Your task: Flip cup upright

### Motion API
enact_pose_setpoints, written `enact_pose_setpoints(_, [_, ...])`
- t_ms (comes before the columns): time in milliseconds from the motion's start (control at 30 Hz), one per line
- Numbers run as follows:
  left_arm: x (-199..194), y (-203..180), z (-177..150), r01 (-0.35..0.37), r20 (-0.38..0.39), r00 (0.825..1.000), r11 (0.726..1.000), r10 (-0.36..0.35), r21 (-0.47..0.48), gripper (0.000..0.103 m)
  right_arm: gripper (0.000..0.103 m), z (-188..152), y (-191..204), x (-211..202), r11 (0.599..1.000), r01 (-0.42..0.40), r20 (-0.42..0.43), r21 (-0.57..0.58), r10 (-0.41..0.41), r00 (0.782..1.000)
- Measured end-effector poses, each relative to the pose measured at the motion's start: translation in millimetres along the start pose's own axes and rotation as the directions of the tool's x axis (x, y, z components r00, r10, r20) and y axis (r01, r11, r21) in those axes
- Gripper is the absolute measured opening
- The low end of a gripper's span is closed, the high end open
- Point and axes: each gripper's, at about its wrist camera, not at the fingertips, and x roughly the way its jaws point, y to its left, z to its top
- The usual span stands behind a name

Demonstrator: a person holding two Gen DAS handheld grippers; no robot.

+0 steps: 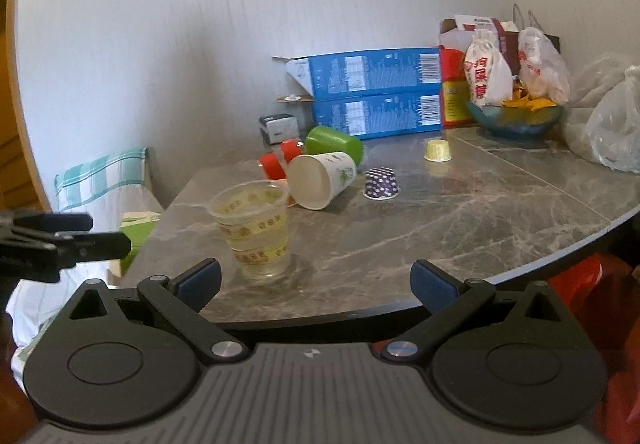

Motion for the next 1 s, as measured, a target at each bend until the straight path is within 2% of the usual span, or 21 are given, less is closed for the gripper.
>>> enact_pose_setpoints(233, [2,-5,17,0.063,-0.016,0.998,0.998,-0.063,-0.029,0.103,0.102,21,-2,-1,1.0,0.01,-0.01,-0.017,-0.01,1.0])
enact_pose_setpoints(500, [16,3,17,0.083,-0.063,0.994,0.994,-0.088,-0.073,0.103,0.102,24,-2,3,0.999,-0.007,-0.012,-0.035,0.007,1.0])
enact_pose_setpoints(1000, [13,5,18,0.055,-0.044,0.997,0.995,-0.059,-0.083,0.103,0.102,24,1,5,0.997,-0.039,-0.022,-0.06,0.038,0.999])
